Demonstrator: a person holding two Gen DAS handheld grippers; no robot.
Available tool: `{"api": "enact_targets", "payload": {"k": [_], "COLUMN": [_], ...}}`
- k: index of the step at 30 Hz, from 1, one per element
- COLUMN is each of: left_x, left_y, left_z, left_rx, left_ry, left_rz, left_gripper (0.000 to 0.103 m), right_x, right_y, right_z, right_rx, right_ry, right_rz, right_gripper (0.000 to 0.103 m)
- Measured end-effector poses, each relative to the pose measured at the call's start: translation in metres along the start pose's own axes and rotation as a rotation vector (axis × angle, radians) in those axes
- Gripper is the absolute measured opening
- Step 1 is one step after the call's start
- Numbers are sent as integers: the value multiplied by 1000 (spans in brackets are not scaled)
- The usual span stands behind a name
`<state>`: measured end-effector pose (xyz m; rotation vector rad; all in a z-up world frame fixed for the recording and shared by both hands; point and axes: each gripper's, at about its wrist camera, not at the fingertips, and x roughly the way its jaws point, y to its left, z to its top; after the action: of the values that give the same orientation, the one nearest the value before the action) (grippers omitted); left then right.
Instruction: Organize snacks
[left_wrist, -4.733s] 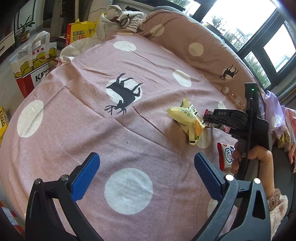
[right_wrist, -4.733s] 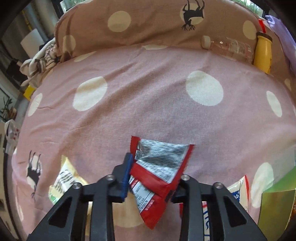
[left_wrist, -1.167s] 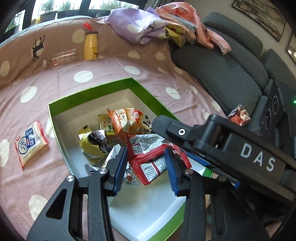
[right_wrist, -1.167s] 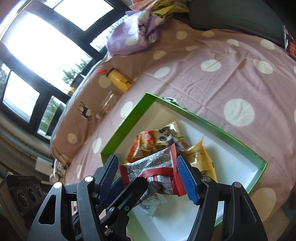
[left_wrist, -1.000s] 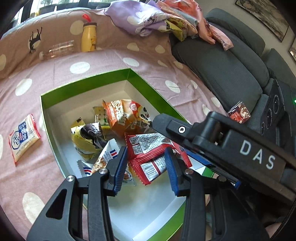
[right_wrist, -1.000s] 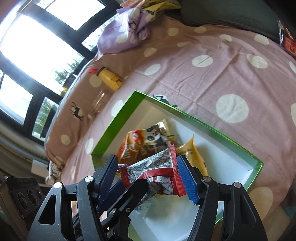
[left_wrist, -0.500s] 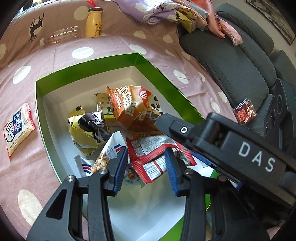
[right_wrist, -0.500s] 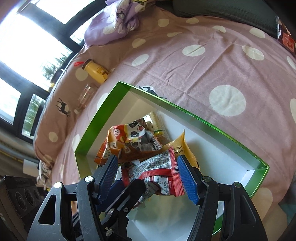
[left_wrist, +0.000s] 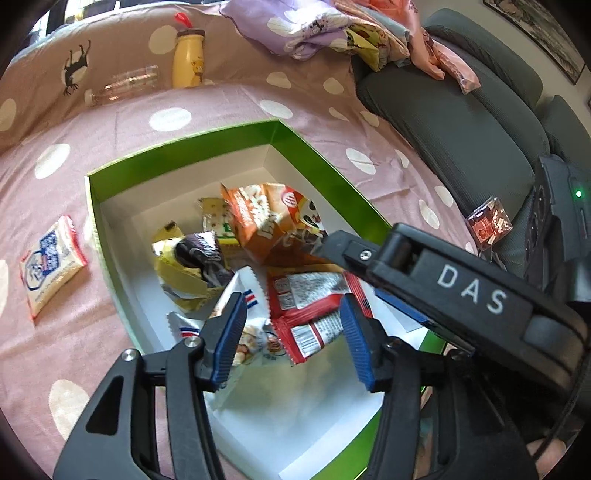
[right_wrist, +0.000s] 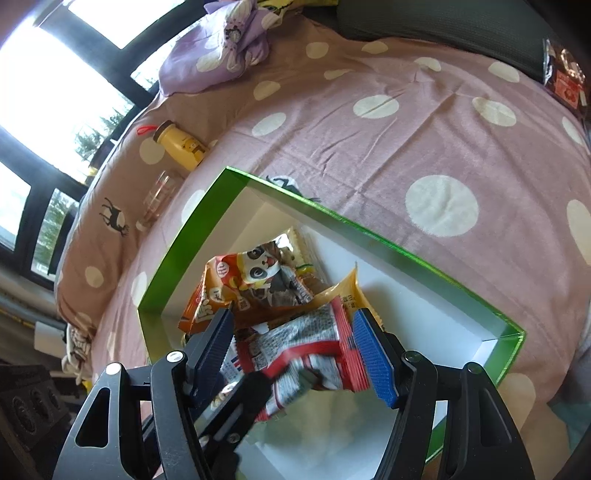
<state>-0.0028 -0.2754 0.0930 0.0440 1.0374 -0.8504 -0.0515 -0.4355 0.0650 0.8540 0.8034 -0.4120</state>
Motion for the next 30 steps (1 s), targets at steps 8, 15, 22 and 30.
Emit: {"api": "enact_targets", "payload": {"k": [8,15,22,30], "left_x": [-52,-100,-142,-165], "left_y": [22,57,126,208], "left_z": [-5,-31,-72,-103], "left_rx": [-19,-19,-218,-497], "left_ry": [-122,-194,-258,-280], "left_rz": [54,219,324,427], "left_gripper": [74,81,89,89], "right_x": [-22,-30,-43,-38], "right_y": [5,29,69,132], "right_z": [0,-6,-28,-64], "right_rx": [-8,-71,-182,-378], "right_ry": [-90,-119,-145,-109], "right_rz": [-4,29,118,208], "right_gripper": [74,81,88,90]}}
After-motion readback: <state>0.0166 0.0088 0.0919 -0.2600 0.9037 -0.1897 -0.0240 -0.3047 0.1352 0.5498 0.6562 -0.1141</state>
